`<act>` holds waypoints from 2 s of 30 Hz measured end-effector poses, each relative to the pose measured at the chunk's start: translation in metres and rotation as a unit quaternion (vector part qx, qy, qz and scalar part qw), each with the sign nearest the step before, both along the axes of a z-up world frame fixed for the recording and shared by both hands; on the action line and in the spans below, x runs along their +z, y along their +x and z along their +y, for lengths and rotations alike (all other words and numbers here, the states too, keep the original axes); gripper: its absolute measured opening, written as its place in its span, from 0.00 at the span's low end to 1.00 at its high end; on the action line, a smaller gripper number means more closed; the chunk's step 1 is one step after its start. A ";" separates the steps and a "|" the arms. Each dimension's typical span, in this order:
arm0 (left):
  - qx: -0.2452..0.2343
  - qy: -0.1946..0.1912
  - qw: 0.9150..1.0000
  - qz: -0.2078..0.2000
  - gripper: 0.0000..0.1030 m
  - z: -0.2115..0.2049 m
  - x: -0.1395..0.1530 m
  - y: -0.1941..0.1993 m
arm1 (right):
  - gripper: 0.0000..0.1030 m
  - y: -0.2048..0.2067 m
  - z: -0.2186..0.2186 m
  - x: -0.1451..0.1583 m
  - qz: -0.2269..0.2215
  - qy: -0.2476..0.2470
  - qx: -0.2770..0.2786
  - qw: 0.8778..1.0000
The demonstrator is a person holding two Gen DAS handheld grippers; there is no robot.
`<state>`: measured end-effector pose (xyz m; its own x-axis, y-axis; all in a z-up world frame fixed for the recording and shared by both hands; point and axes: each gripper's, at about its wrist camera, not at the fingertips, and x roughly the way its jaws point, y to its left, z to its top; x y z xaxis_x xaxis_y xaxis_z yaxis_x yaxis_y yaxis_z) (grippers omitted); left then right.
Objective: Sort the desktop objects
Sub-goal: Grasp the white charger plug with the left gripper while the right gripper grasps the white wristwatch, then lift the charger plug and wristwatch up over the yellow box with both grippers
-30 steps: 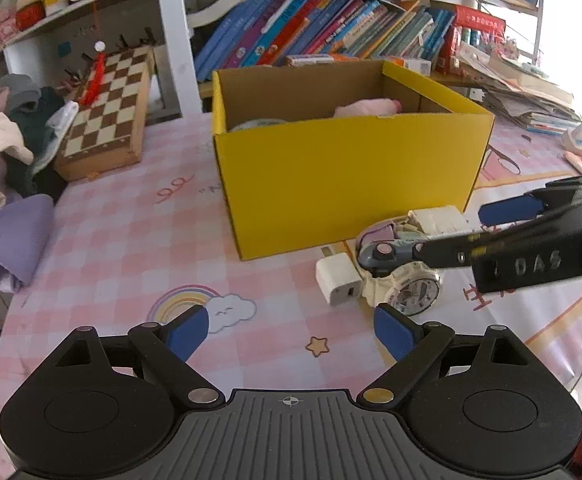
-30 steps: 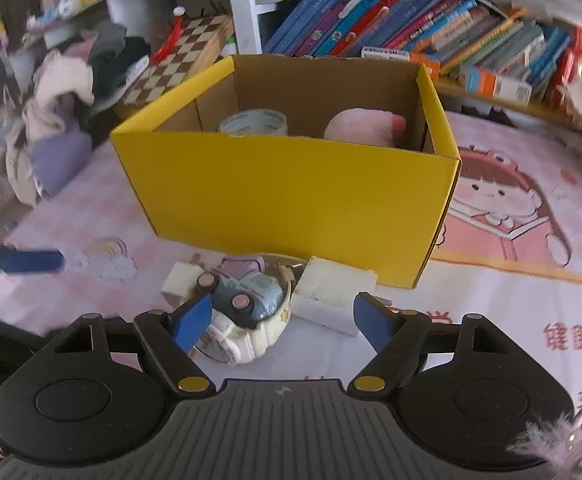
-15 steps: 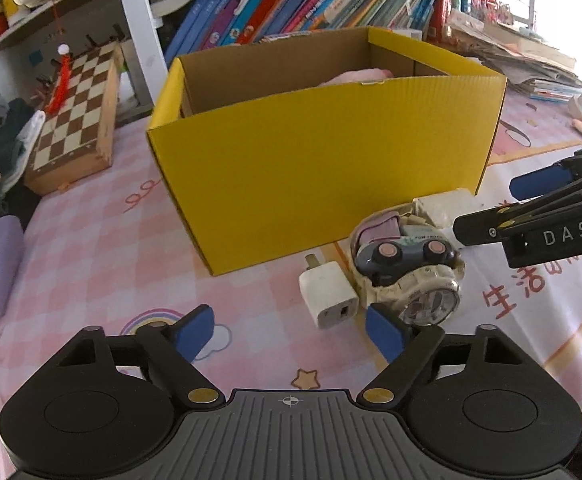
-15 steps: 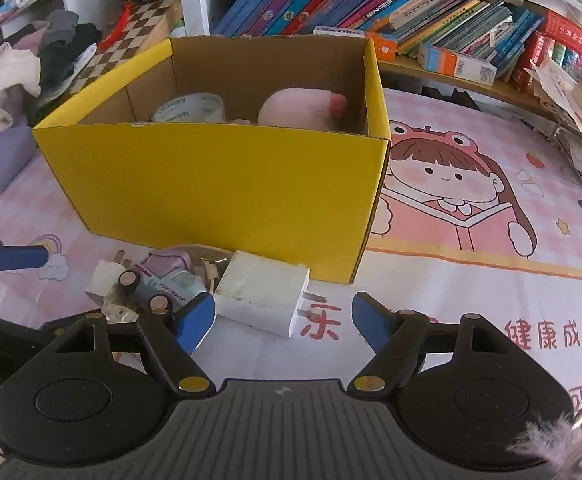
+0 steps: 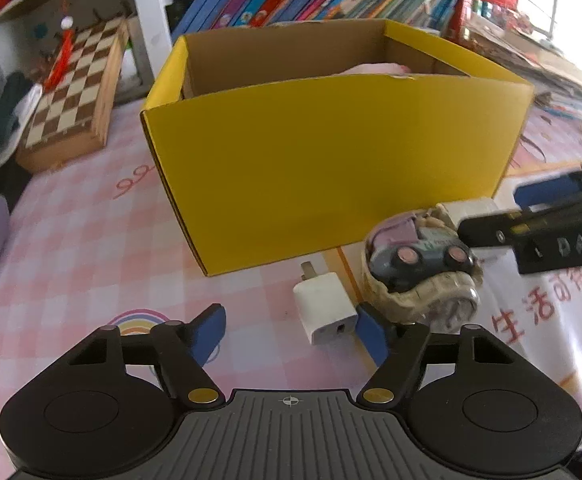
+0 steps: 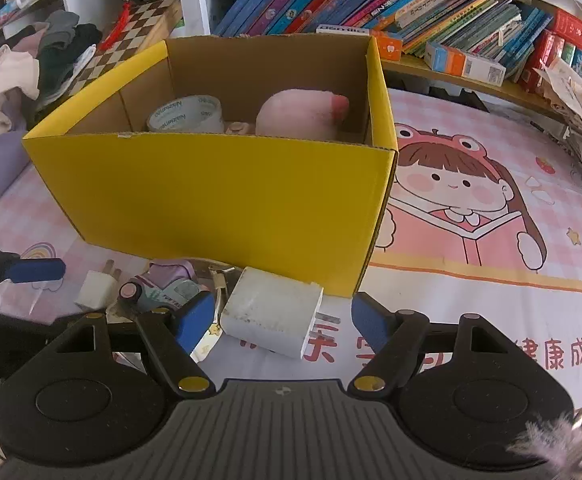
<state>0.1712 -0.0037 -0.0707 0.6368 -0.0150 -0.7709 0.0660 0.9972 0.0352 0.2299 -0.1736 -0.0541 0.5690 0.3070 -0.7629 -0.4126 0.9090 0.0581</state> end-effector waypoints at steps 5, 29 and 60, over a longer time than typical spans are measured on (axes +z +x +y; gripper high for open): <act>-0.007 -0.002 1.000 0.000 0.62 -0.006 -0.005 0.008 | 0.74 0.000 0.000 0.000 0.002 0.000 0.003 1.000; 0.026 -0.019 0.999 -0.002 0.23 0.033 0.011 -0.040 | 0.74 -0.044 0.047 0.004 0.025 -0.021 0.113 0.993; -0.011 -0.012 1.000 -0.023 0.23 0.043 0.023 -0.062 | 0.68 -0.052 0.046 0.007 0.033 0.037 0.024 0.998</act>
